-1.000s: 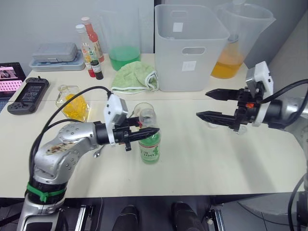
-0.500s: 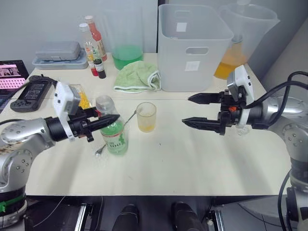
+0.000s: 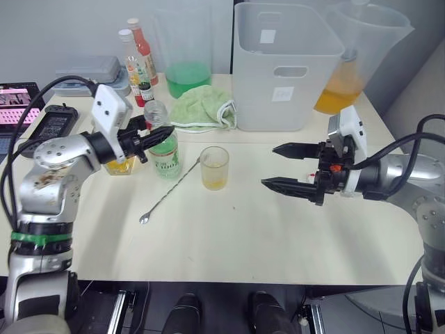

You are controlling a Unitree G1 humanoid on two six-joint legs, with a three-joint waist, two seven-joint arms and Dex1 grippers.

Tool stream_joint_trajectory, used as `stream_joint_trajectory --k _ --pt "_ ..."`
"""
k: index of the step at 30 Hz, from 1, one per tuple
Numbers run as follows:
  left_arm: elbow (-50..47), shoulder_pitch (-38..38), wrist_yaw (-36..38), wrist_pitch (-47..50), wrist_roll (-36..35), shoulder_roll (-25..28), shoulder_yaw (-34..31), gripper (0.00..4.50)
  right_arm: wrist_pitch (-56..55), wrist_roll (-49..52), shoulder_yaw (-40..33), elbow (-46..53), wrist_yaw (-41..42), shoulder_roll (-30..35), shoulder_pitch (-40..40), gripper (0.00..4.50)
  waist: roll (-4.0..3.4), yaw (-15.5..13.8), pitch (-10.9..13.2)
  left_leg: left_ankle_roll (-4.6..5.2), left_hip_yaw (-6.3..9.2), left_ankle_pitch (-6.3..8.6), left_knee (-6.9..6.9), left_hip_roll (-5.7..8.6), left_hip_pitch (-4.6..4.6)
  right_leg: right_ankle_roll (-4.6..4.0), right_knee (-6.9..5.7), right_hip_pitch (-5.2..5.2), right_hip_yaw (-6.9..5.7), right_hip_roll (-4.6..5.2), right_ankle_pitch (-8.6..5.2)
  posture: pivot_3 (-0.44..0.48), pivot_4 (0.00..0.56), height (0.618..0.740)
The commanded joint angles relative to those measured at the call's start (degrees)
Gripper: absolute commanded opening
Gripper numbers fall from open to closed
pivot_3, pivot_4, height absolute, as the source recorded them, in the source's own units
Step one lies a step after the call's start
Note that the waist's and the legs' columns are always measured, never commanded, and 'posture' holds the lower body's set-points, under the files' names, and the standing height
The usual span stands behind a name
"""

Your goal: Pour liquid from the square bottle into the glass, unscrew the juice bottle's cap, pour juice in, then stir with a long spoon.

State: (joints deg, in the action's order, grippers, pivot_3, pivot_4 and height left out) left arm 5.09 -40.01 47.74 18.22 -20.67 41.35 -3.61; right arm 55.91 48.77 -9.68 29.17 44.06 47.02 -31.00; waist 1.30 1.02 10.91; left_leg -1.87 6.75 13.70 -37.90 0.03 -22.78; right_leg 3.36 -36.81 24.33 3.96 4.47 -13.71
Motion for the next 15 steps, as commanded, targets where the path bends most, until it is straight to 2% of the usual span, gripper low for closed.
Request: stream_joint_trajectory --k 1,4,9,15 --pt "6.3 -4.6 -1.5 -9.1 5.6 -1.3 1.0 1.52 1.0 2.6 -3.6 3.5 -2.8 0.6 0.9 4.48 0.00 0.2 0.0 0.00 0.00 0.00 0.01 -0.01 0.01 0.00 -0.04 0.02 0.00 -0.01 0.00 0.000 0.150 0.740" --pt "11.5 -7.4 -1.3 -14.9 8.3 -3.0 2.0 1.52 1.7 3.9 -4.7 4.8 -5.1 0.4 1.7 4.48 0.01 0.2 0.0 0.01 0.00 -0.01 0.01 -0.01 0.00 0.00 -0.08 0.03 0.00 -0.01 0.00 0.000 0.150 0.740" --pt "24.1 -14.2 -6.0 -28.6 17.1 -6.6 5.6 1.52 2.8 6.9 -6.7 8.3 -10.2 -0.3 4.3 4.48 0.03 -0.2 0.0 0.01 0.00 -0.01 0.00 0.01 -0.02 0.00 -0.08 0.02 0.00 0.00 0.00 0.000 0.150 0.740" --pt "33.7 -17.1 -7.4 -38.9 20.1 -9.0 5.8 1.52 3.3 11.4 -7.6 11.3 -15.0 -0.4 6.4 4.48 0.03 -0.1 0.0 0.02 0.00 -0.01 -0.01 0.04 -0.04 0.02 -0.06 0.02 0.00 0.04 0.01 0.000 0.150 0.740"
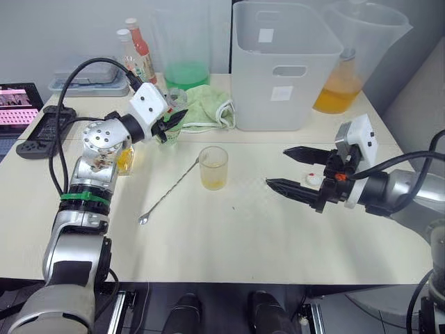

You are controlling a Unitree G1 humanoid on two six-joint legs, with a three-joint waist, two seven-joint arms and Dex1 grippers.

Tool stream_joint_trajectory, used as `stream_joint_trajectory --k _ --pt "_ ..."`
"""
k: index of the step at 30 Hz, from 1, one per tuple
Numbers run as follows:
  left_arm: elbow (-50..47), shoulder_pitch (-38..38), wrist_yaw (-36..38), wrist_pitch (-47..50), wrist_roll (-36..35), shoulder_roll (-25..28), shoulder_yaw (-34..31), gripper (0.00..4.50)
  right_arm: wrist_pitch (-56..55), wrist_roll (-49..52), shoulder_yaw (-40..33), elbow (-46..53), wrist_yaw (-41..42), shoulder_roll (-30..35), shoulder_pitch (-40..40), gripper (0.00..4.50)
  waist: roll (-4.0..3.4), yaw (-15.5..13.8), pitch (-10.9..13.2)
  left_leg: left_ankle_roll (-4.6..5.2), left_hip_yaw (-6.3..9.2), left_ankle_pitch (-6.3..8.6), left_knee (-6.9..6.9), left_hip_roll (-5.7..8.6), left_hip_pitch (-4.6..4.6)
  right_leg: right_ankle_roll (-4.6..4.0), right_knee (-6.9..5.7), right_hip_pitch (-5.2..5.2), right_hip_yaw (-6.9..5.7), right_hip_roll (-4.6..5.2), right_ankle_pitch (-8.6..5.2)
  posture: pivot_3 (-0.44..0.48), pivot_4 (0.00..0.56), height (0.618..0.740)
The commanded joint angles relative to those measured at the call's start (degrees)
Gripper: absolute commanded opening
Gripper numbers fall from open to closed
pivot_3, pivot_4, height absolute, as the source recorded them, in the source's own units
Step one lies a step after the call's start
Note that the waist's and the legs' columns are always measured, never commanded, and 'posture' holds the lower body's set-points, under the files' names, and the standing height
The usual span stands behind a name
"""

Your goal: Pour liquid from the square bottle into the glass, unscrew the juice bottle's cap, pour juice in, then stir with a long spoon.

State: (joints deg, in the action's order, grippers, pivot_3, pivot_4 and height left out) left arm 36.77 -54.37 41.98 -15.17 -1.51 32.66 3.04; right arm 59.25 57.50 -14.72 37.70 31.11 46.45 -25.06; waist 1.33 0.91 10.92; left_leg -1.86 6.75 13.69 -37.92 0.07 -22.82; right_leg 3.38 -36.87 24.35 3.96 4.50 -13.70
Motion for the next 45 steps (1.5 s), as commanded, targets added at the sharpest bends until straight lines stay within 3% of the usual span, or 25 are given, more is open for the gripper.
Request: stream_joint_trajectory --k 1,7,17,24,36,45 --pt "3.0 -3.1 -1.8 -6.4 1.1 -0.6 -0.9 1.52 -0.1 3.2 -2.7 3.0 -2.6 0.3 0.7 4.48 0.00 0.1 0.0 0.00 0.00 0.00 0.00 0.00 0.00 0.00 -0.03 0.00 0.00 -0.01 0.00 0.000 0.150 0.740" --pt "10.6 -5.0 -7.6 -19.8 11.7 -0.8 4.4 1.52 0.1 9.2 -3.8 5.8 -7.8 0.7 3.1 4.48 0.01 0.0 0.0 0.01 0.00 -0.01 -0.01 0.00 0.01 0.00 -0.07 -0.01 0.00 -0.01 0.00 0.000 0.150 0.740" --pt "18.6 -8.1 -18.9 -26.5 21.8 -1.0 8.9 1.52 -2.2 12.3 -4.5 6.9 -13.6 3.6 5.3 4.48 0.02 0.1 0.0 0.01 0.00 -0.01 -0.03 0.01 0.00 0.02 -0.10 -0.02 0.00 -0.01 0.01 0.000 0.150 0.740" --pt "20.0 -8.7 -24.9 -29.7 25.8 -0.8 10.5 1.52 -3.4 11.0 -4.1 7.5 -14.8 4.9 6.4 4.48 0.02 0.0 0.0 0.01 0.00 -0.01 -0.04 0.01 0.00 0.02 -0.12 -0.02 0.00 0.00 0.01 0.000 0.150 0.740" --pt "20.1 -7.5 -26.0 -32.9 26.8 -0.6 11.2 1.52 -4.6 11.6 -4.4 7.2 -15.2 6.3 7.5 4.48 0.02 0.1 0.0 0.01 0.00 -0.01 -0.06 0.01 0.00 0.02 -0.16 -0.02 0.00 -0.01 0.01 0.000 0.150 0.740" --pt "18.6 -7.0 -32.3 -36.1 31.5 0.6 13.0 1.52 -5.3 11.7 -4.2 7.1 -15.3 6.9 7.9 4.48 0.02 0.1 0.0 0.01 0.00 -0.01 -0.08 0.01 0.00 0.02 -0.18 -0.02 0.00 -0.01 0.01 0.000 0.150 0.740"
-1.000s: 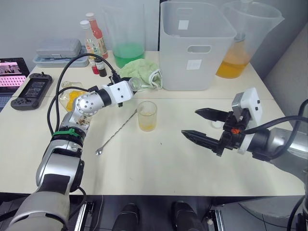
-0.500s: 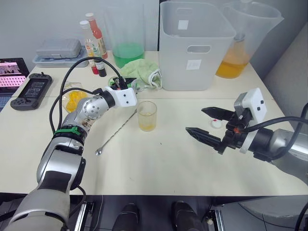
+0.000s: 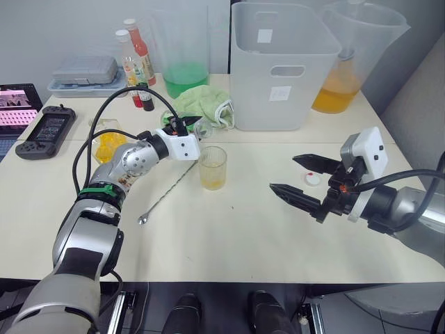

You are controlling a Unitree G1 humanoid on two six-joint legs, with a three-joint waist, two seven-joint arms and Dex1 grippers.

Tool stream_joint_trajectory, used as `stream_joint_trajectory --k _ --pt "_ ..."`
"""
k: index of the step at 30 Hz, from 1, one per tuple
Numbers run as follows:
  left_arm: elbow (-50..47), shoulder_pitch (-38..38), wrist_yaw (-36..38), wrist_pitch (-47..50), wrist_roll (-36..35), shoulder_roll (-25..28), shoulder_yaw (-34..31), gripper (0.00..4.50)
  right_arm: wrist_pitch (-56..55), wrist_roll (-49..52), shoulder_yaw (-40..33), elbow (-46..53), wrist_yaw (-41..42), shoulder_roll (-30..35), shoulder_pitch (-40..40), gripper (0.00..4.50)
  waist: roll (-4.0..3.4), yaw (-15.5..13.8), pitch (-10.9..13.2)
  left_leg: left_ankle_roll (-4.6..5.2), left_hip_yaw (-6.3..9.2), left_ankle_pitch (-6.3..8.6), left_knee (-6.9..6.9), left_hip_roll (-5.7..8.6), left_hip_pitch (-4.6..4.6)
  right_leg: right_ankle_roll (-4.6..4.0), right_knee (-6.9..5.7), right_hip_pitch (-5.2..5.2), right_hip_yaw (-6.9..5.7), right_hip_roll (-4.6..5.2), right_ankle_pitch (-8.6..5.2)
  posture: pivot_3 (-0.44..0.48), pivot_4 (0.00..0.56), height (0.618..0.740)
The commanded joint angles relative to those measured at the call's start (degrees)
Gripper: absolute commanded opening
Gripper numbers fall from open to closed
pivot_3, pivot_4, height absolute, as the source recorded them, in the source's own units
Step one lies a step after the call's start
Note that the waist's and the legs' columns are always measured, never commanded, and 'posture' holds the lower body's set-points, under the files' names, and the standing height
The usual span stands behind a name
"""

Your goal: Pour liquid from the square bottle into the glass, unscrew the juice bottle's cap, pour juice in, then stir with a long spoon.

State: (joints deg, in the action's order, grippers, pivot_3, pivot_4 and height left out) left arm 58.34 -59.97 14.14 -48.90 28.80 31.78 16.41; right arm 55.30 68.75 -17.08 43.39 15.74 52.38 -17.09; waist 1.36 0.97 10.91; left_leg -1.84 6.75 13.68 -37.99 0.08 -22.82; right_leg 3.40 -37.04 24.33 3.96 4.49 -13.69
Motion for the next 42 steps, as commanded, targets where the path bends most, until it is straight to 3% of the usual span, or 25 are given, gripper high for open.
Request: stream_joint_trajectory --k 1,8,42 --pt "-3.0 -1.4 -5.2 -2.4 1.9 1.7 -0.2 1.52 -1.4 0.4 -1.8 1.4 0.1 1.2 0.0 4.48 0.00 0.0 0.0 0.00 0.00 0.00 0.00 0.00 0.00 0.00 0.00 0.00 0.00 0.00 0.00 0.000 0.150 0.740" --pt "-3.3 -1.4 -10.8 -2.9 6.8 2.4 2.3 1.52 -1.7 0.1 -2.1 1.2 0.4 1.9 0.3 4.48 0.00 -0.1 0.0 0.00 0.00 0.00 -0.02 0.00 0.00 0.00 -0.02 0.00 0.00 0.00 0.00 0.000 0.150 0.740" --pt "-3.6 -3.6 -23.4 -0.9 18.2 4.2 8.1 1.52 -5.5 -5.3 -2.5 0.9 4.4 1.1 4.2 4.48 0.01 -0.1 0.0 0.00 0.00 0.00 -0.10 0.01 0.01 0.01 -0.07 -0.02 0.00 0.00 0.00 0.000 0.150 0.740"
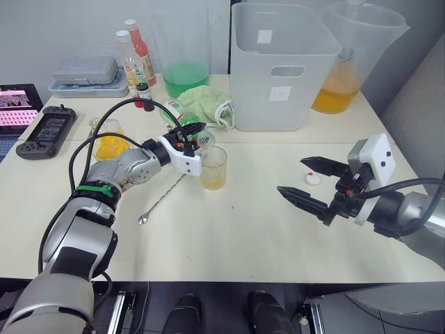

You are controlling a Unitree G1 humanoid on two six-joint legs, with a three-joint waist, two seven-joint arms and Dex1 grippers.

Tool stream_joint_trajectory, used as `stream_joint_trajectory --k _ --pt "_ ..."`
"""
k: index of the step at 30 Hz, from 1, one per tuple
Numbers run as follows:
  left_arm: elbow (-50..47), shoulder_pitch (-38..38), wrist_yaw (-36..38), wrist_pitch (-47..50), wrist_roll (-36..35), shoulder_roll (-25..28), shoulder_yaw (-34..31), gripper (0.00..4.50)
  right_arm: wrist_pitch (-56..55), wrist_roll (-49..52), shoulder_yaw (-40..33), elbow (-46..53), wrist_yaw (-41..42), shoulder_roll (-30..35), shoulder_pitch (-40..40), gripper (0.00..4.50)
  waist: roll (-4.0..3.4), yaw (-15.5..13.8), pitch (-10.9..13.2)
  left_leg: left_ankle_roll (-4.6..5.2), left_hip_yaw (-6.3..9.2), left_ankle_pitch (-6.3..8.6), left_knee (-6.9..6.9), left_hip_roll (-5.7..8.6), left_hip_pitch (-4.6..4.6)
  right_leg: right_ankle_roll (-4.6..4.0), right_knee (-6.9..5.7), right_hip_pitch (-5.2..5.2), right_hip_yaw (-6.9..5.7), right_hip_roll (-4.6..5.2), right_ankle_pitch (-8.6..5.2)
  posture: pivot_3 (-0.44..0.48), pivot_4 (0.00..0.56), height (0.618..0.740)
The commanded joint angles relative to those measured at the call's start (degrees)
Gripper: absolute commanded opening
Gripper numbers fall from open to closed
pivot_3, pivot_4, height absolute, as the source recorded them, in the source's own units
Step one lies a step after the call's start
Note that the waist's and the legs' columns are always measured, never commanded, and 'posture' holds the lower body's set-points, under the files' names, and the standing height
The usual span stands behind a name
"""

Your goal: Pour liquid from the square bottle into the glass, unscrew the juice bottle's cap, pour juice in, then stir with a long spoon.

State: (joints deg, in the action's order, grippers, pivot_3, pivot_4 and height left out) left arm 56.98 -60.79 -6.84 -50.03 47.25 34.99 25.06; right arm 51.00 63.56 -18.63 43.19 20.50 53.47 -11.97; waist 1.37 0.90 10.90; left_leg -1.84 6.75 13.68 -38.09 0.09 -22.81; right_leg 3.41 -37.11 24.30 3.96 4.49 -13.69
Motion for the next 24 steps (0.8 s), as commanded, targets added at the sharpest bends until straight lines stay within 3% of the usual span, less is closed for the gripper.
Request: stream_joint_trajectory --k 1,24 --pt "-2.3 -2.8 -2.6 0.4 0.0 1.0 -0.4 1.52 -1.1 0.1 -0.8 1.1 -0.6 0.0 -1.2 4.48 0.00 0.0 0.0 0.00 0.00 0.00 0.00 0.00 0.00 0.00 0.00 0.00 0.00 0.00 0.00 0.000 0.150 0.740" --pt "-2.8 -3.0 -3.4 0.0 0.1 1.4 0.2 1.52 0.7 3.8 1.5 0.3 -4.7 0.5 -6.6 4.48 0.00 0.0 0.0 0.00 0.00 0.00 -0.03 0.00 -0.01 0.00 -0.02 0.00 0.00 0.01 0.00 0.000 0.150 0.740"
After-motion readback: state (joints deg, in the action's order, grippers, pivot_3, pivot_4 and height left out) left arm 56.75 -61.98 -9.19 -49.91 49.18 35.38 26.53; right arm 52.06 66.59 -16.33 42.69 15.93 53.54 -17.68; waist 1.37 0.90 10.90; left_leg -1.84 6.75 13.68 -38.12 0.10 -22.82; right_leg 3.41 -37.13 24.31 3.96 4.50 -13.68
